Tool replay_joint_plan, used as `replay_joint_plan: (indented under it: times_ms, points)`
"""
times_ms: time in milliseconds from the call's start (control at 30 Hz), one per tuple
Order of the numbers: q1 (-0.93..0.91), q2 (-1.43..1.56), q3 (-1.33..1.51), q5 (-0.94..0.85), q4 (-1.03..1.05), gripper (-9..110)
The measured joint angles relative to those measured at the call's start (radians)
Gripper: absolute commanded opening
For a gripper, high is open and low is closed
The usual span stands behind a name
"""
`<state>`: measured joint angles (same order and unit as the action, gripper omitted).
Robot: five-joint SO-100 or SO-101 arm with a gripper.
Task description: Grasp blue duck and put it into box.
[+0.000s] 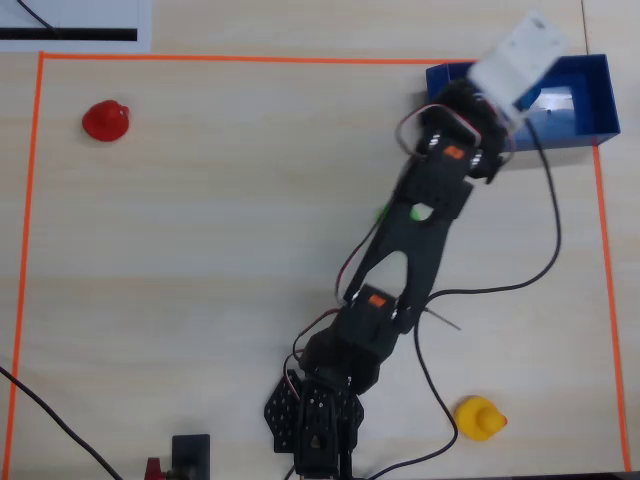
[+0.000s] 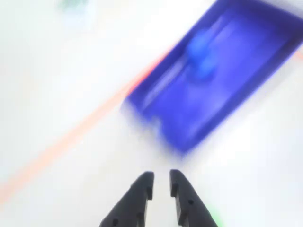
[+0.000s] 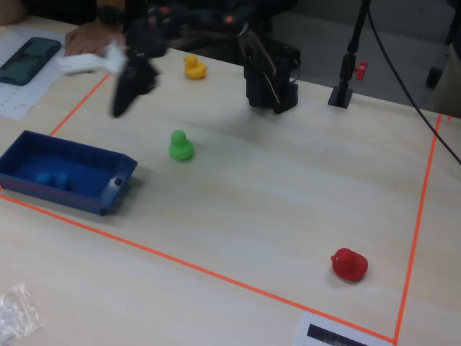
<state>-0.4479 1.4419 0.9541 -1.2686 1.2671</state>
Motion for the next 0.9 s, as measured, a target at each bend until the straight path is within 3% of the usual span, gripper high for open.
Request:
replay_joint_plan:
  times_ms: [167, 300, 500, 667, 900]
  points:
    - [0.209, 0.618, 0.647, -0.084, -0.048, 0]
    - [0.273, 1.129, 1.193, -0.176, -0.11, 0]
    - [0.347, 1.73, 1.799, -0.241, 0.089, 0]
    - [0.396, 1.859, 2.046, -0.241, 0.086, 0]
    - [0.431, 1.876, 2.145, -0.249, 0.066, 0]
